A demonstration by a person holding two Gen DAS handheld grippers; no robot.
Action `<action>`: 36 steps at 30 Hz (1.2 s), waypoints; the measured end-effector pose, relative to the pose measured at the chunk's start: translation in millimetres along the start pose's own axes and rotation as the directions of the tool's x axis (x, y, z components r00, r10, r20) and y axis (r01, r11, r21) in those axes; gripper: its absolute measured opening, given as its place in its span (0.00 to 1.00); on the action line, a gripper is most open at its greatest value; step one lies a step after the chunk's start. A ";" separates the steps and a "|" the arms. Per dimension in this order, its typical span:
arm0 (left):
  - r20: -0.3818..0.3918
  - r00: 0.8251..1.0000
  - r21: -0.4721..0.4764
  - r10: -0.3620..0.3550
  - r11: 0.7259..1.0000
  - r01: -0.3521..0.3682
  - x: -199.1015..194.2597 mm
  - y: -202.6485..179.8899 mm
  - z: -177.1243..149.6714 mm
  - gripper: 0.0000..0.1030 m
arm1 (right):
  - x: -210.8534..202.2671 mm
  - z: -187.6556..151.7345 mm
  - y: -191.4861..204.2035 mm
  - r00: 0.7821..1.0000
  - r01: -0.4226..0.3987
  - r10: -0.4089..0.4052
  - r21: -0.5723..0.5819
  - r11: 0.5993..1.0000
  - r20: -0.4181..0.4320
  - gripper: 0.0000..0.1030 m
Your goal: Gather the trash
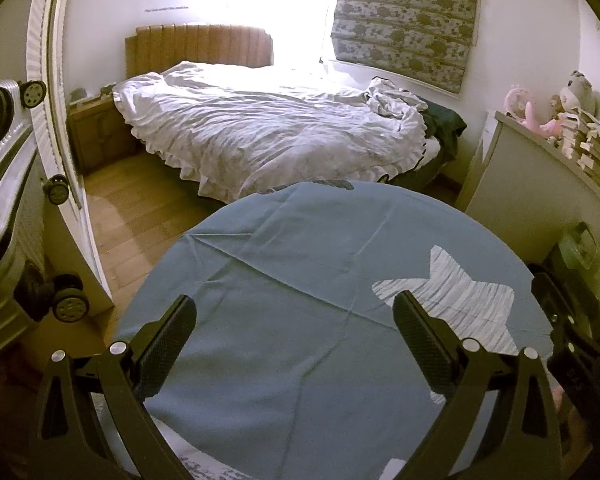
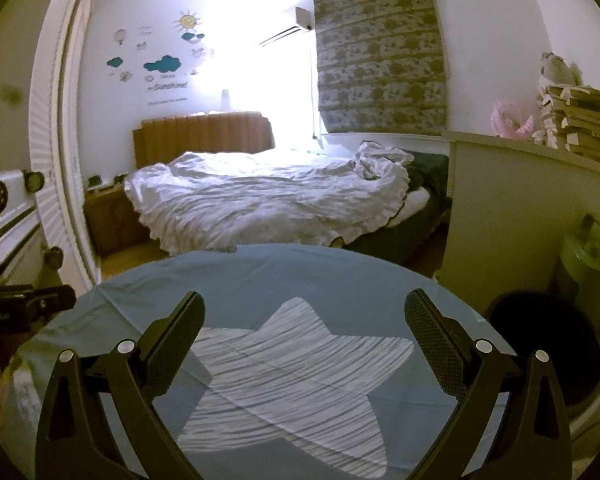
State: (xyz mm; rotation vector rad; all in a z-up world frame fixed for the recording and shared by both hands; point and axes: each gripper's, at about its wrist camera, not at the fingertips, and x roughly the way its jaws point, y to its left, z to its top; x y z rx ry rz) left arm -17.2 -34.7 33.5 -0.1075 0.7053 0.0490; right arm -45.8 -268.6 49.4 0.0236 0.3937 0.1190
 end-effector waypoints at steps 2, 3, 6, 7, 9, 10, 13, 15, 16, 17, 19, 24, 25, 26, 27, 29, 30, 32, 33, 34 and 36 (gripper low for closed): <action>0.000 1.000 0.000 0.000 1.000 0.000 0.1 0.1 0.1 0.95 | 0.6 -0.6 1.0 1.000 0.000 0.000 0.000 1.000 0.000 0.96; 0.000 1.000 0.000 0.000 1.000 0.000 0.2 0.3 0.2 0.95 | 0.6 -0.6 0.9 1.000 0.000 0.000 0.001 1.000 -0.001 0.96; 0.001 1.000 0.000 0.003 1.000 -0.003 -0.6 1.8 -1.0 0.95 | 1.5 -0.7 1.5 1.000 -0.002 0.002 0.003 1.000 -0.003 0.96; 0.001 1.000 0.000 0.004 1.000 -0.004 -1.0 1.4 -1.8 0.95 | 1.5 -0.8 1.4 1.000 -0.003 0.003 0.002 1.000 -0.002 0.96; -0.001 1.000 -0.002 0.005 1.000 -0.005 -1.4 1.8 -2.7 0.95 | 1.6 -0.8 1.8 1.000 -0.002 0.002 0.002 1.000 -0.002 0.96; -0.001 1.000 -0.003 0.007 1.000 -0.007 -2.3 2.2 -4.0 0.95 | 1.4 -0.8 1.8 1.000 -0.002 0.002 0.002 1.000 -0.002 0.96; -0.005 1.000 -0.005 0.010 1.000 -0.010 -3.1 4.7 -5.9 0.95 | 1.2 -0.9 3.0 1.000 -0.002 0.002 0.001 1.000 -0.003 0.96; -0.006 1.000 -0.005 0.010 1.000 -0.010 -2.5 7.6 -5.6 0.95 | 1.8 -1.5 2.9 1.000 -0.004 0.004 0.000 1.000 -0.004 0.96; -0.006 1.000 -0.004 0.009 1.000 -0.009 -2.2 7.6 -5.4 0.95 | 1.7 -1.5 3.2 1.000 -0.003 0.003 0.001 1.000 -0.004 0.96; -0.006 1.000 -0.004 0.009 1.000 -0.009 -2.1 7.4 -5.4 0.95 | 1.7 -1.6 3.4 1.000 -0.002 0.002 0.001 1.000 -0.004 0.96; -0.008 1.000 -0.005 0.010 1.000 -0.010 -2.3 5.7 -6.2 0.95 | 1.6 -1.6 3.9 1.000 -0.002 0.002 0.001 1.000 -0.004 0.96; -0.011 1.000 0.000 0.009 1.000 -0.009 -1.8 6.5 -7.4 0.95 | 3.6 -5.0 5.0 1.000 -0.007 0.007 -0.001 1.000 -0.011 0.96; -0.011 1.000 0.000 0.011 1.000 -0.011 -2.4 4.0 -8.1 0.95 | 3.8 -5.7 5.5 1.000 -0.008 0.008 -0.002 1.000 -0.012 0.96; -0.011 1.000 0.000 0.011 1.000 -0.011 -2.4 5.4 -8.1 0.95 | 3.7 -5.6 5.7 1.000 -0.007 0.007 -0.002 1.000 -0.011 0.96; -0.012 1.000 -0.001 0.011 1.000 -0.011 -2.4 5.3 -8.2 0.95 | 3.4 -5.8 6.4 1.000 -0.007 0.007 -0.002 1.000 -0.011 0.96; -0.012 1.000 -0.001 0.010 1.000 -0.010 -2.3 3.8 -8.1 0.95 | 3.5 -5.3 5.9 1.000 -0.008 0.008 -0.001 1.000 -0.011 0.96; -0.013 1.000 -0.001 0.010 1.000 -0.011 -2.4 4.2 -8.3 0.95 | 3.5 -5.5 6.4 1.000 -0.007 0.007 -0.001 1.000 -0.012 0.96; -0.014 1.000 0.000 0.010 1.000 -0.010 -2.0 4.8 -8.6 0.95 | 3.4 -5.3 6.2 1.000 -0.007 0.007 -0.001 1.000 -0.012 0.96; -0.013 1.000 0.000 0.010 1.000 -0.010 -2.0 4.1 -8.5 0.95 | 3.2 -5.4 6.7 1.000 -0.007 0.007 -0.001 1.000 -0.012 0.96; -0.013 1.000 0.000 0.011 1.000 -0.011 -1.9 3.6 -8.5 0.95 | 3.2 -5.5 7.3 1.000 -0.007 0.007 -0.001 1.000 -0.012 0.96; -0.014 1.000 0.000 0.010 1.000 -0.010 -1.7 4.2 -8.4 0.95 | 2.9 -5.6 7.9 1.000 -0.007 0.007 -0.002 1.000 -0.012 0.96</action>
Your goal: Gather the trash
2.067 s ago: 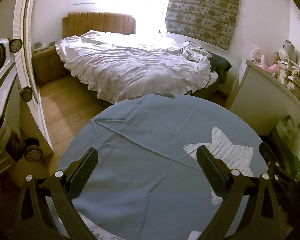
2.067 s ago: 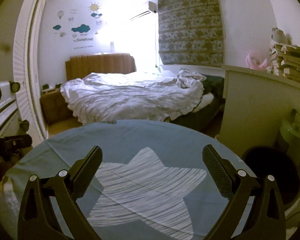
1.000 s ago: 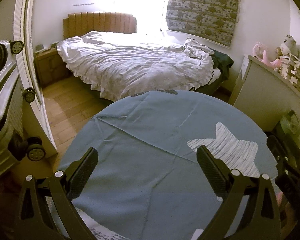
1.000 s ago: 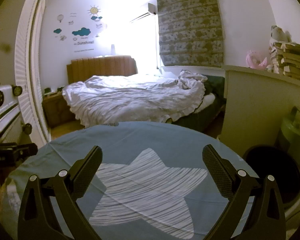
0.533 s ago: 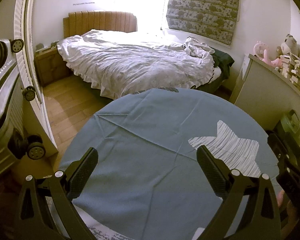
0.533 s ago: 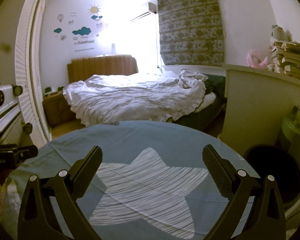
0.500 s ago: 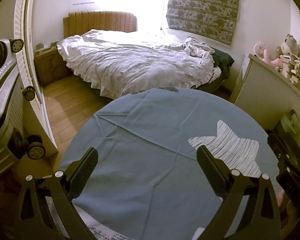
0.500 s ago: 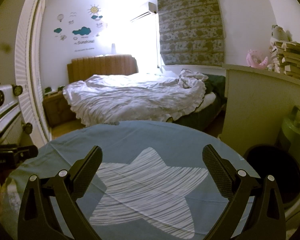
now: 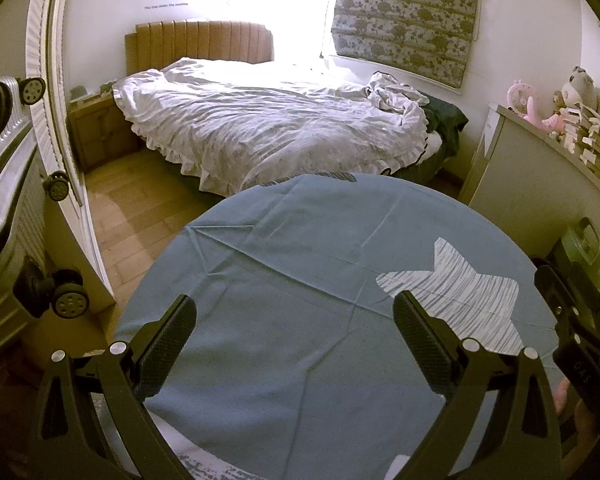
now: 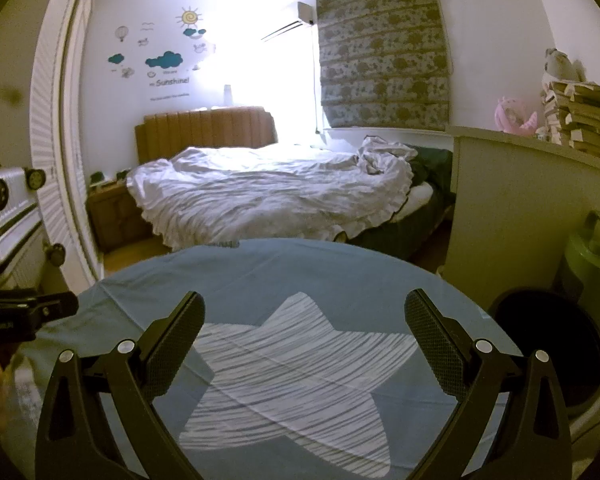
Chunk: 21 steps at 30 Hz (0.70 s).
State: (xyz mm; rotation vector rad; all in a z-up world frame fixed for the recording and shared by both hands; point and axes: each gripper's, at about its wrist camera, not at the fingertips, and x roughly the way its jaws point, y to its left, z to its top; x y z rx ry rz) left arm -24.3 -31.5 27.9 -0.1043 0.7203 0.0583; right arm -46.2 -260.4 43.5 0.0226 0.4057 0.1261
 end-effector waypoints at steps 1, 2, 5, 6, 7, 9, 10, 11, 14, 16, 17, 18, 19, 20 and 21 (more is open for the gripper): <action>0.000 1.000 -0.001 0.000 1.000 0.000 -0.2 -0.7 -0.1 0.95 | 0.3 -1.1 -0.4 1.000 -0.001 0.001 -0.001 1.000 0.000 0.96; -0.001 1.000 -0.001 0.000 1.000 0.000 0.0 -0.5 -0.2 0.95 | 0.5 -0.5 -1.3 1.000 -0.001 0.001 0.000 1.000 0.000 0.96; -0.004 1.000 0.002 0.002 1.000 -0.002 0.4 -1.9 -1.7 0.95 | 0.4 -0.3 -1.6 1.000 -0.001 0.001 0.000 1.000 0.000 0.96; -0.005 1.000 0.002 0.001 1.000 -0.001 0.5 -1.6 -2.2 0.95 | 0.4 -0.4 -1.5 1.000 -0.002 0.002 0.000 1.000 0.000 0.96; -0.005 1.000 0.002 0.001 1.000 -0.001 0.4 -2.1 -2.4 0.95 | 0.4 -0.2 -1.8 1.000 -0.002 0.002 0.000 1.000 -0.001 0.96; -0.005 1.000 0.003 0.000 1.000 0.000 0.4 -1.5 -2.9 0.95 | 0.3 -0.2 -1.5 1.000 -0.002 0.002 0.000 1.000 -0.001 0.96; -0.005 1.000 0.002 0.000 1.000 0.000 1.2 -2.5 -2.3 0.95 | 0.2 -0.4 -1.1 1.000 -0.001 0.001 0.000 1.000 -0.001 0.96; -0.006 1.000 0.002 -0.001 1.000 0.001 1.2 -1.7 -2.6 0.95 | 0.3 0.2 -2.0 1.000 -0.002 0.002 0.000 1.000 -0.001 0.96; -0.008 1.000 0.000 -0.002 1.000 0.002 1.2 -1.9 -2.7 0.95 | -0.3 -0.2 -0.6 1.000 -0.002 0.002 -0.001 1.000 -0.001 0.96; -0.006 1.000 0.003 -0.001 1.000 0.001 1.6 -2.2 -1.8 0.95 | -0.2 0.2 -1.2 1.000 -0.002 0.002 0.000 1.000 -0.001 0.96; -0.007 1.000 0.003 -0.001 1.000 0.001 1.6 -1.8 -2.2 0.95 | -0.1 0.7 -2.0 1.000 -0.002 0.002 0.000 1.000 -0.001 0.96; -0.006 1.000 0.003 -0.001 1.000 0.001 1.5 -2.1 -1.8 0.95 | -0.4 0.1 -0.7 1.000 -0.002 0.002 0.000 1.000 -0.001 0.96; -0.006 1.000 0.002 -0.001 1.000 0.001 1.4 -2.0 -1.8 0.95 | -0.4 0.4 -1.0 1.000 -0.003 0.003 -0.001 1.000 -0.001 0.96; -0.005 1.000 0.002 -0.002 1.000 0.002 1.3 -2.1 -1.7 0.95 | -0.3 0.9 -1.8 1.000 -0.002 0.002 0.000 1.000 -0.001 0.96; -0.003 1.000 0.002 -0.004 1.000 0.004 1.0 -1.9 -2.0 0.95 | -0.3 0.9 -1.4 1.000 -0.002 0.002 -0.001 1.000 -0.001 0.96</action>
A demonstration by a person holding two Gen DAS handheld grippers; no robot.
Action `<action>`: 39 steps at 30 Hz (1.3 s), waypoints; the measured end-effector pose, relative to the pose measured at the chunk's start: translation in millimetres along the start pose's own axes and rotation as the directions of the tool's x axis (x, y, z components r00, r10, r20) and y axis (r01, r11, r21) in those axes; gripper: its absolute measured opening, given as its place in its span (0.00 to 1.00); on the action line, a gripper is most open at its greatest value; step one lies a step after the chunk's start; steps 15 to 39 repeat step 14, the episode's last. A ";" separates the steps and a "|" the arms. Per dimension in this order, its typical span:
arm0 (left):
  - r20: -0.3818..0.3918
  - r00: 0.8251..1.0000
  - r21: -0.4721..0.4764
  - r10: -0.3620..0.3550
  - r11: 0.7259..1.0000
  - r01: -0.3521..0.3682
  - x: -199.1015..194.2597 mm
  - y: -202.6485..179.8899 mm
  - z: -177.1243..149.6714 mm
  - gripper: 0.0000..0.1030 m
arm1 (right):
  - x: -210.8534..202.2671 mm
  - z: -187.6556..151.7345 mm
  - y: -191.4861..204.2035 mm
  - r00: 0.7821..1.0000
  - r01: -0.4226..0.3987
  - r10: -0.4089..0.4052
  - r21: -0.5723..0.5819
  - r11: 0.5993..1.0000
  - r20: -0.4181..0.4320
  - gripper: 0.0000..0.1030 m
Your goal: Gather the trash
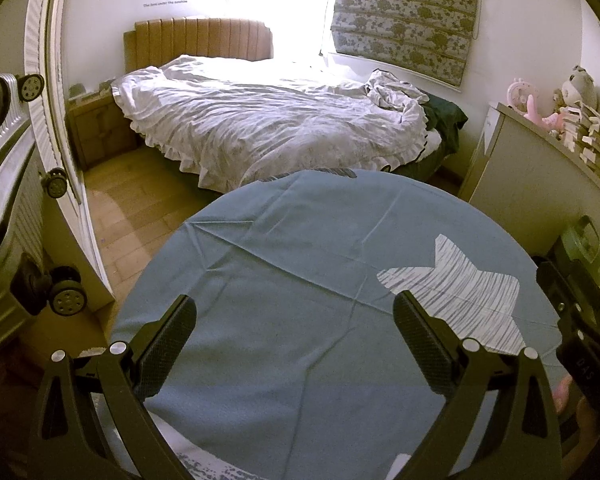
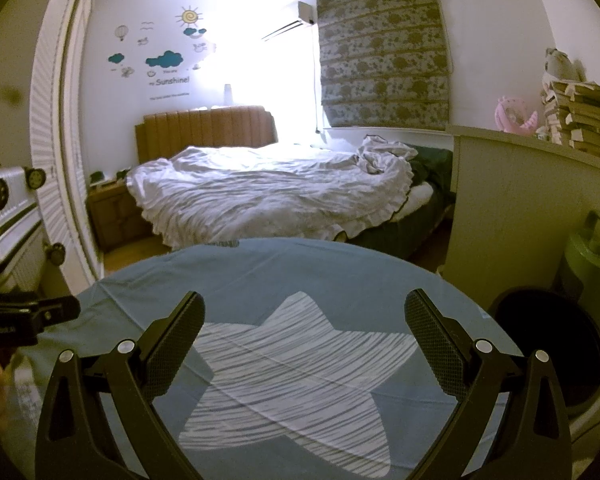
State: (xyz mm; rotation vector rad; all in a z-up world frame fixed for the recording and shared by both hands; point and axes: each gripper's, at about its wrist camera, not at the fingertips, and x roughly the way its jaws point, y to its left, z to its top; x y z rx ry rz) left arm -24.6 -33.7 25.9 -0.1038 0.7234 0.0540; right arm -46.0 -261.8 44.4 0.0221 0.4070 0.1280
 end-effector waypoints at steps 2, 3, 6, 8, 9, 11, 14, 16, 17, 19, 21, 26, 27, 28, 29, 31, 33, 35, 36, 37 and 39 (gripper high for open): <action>0.004 1.000 -0.001 -0.003 1.000 0.003 0.5 -0.4 -0.6 0.95 | -0.2 0.0 0.3 1.000 0.001 -0.001 0.001 1.000 0.000 0.96; 0.006 1.000 0.000 -0.002 1.000 0.002 0.9 -0.7 -1.0 0.95 | -0.3 0.0 0.4 1.000 0.001 -0.001 0.001 1.000 0.000 0.96; 0.007 1.000 0.002 0.005 1.000 -0.005 1.6 -0.6 -2.8 0.95 | -0.3 -0.2 1.1 1.000 0.001 -0.001 0.004 1.000 -0.001 0.96; 0.003 1.000 -0.002 0.006 1.000 -0.006 2.1 -0.5 -2.8 0.95 | 1.1 -0.8 -1.1 1.000 -0.001 0.001 0.003 1.000 -0.002 0.96; 0.000 1.000 -0.006 0.003 1.000 -0.003 2.6 0.0 -3.0 0.95 | 1.4 -1.8 -0.6 1.000 -0.002 0.002 0.003 1.000 -0.002 0.96; -0.002 1.000 -0.012 0.001 1.000 -0.001 2.9 0.7 -2.6 0.95 | 1.6 -2.0 -1.1 1.000 -0.002 0.002 0.003 1.000 -0.002 0.96; -0.006 1.000 -0.011 0.007 1.000 -0.007 3.2 0.7 -2.1 0.95 | 1.7 -1.5 -1.8 1.000 -0.003 0.003 0.003 1.000 -0.002 0.96; -0.006 1.000 -0.011 0.007 1.000 -0.007 3.2 0.7 -2.1 0.95 | 1.7 -1.5 -1.8 1.000 -0.003 0.003 0.003 1.000 -0.002 0.96; -0.006 1.000 -0.011 0.007 1.000 -0.007 3.2 0.7 -2.1 0.95 | 1.7 -1.5 -1.8 1.000 -0.003 0.003 0.003 1.000 -0.002 0.96; -0.006 1.000 -0.011 0.007 1.000 -0.007 3.2 0.7 -2.1 0.95 | 1.7 -1.5 -1.8 1.000 -0.003 0.003 0.003 1.000 -0.002 0.96; -0.006 1.000 -0.011 0.007 1.000 -0.007 3.2 0.7 -2.1 0.95 | 1.7 -1.5 -1.8 1.000 -0.003 0.003 0.003 1.000 -0.002 0.96; -0.006 1.000 -0.011 0.007 1.000 -0.007 3.2 0.7 -2.1 0.95 | 1.7 -1.5 -1.8 1.000 -0.003 0.003 0.003 1.000 -0.002 0.96; -0.006 1.000 -0.011 0.007 1.000 -0.007 3.2 0.7 -2.1 0.95 | 1.7 -1.5 -1.8 1.000 -0.003 0.003 0.003 1.000 -0.002 0.96; -0.006 1.000 -0.011 0.007 1.000 -0.007 3.2 0.7 -2.1 0.95 | 1.7 -1.5 -1.8 1.000 -0.003 0.003 0.003 1.000 -0.002 0.96; -0.006 1.000 -0.011 0.007 1.000 -0.007 3.2 0.7 -2.1 0.95 | 1.7 -1.5 -1.8 1.000 -0.003 0.003 0.003 1.000 -0.002 0.96; -0.006 1.000 -0.011 0.007 1.000 -0.007 3.2 0.7 -2.1 0.95 | 1.7 -1.5 -1.8 1.000 -0.003 0.003 0.003 1.000 -0.002 0.96; -0.006 1.000 -0.011 0.007 1.000 -0.007 3.2 0.7 -2.1 0.95 | 1.7 -1.5 -1.8 1.000 -0.003 0.003 0.003 1.000 -0.002 0.96; -0.006 1.000 -0.011 0.007 1.000 -0.007 3.2 0.7 -2.1 0.95 | 1.7 -1.5 -1.8 1.000 -0.003 0.003 0.003 1.000 -0.002 0.96; -0.006 1.000 -0.011 0.007 1.000 -0.007 3.2 0.7 -2.1 0.95 | 1.7 -1.5 -1.8 1.000 -0.003 0.003 0.003 1.000 -0.002 0.96; -0.006 1.000 -0.011 0.007 1.000 -0.007 3.2 0.7 -2.1 0.95 | 1.7 -1.5 -1.8 1.000 -0.003 0.003 0.003 1.000 -0.002 0.96; -0.006 1.000 -0.011 0.007 1.000 -0.007 3.2 0.7 -2.1 0.95 | 1.7 -1.5 -1.8 1.000 -0.003 0.003 0.003 1.000 -0.002 0.96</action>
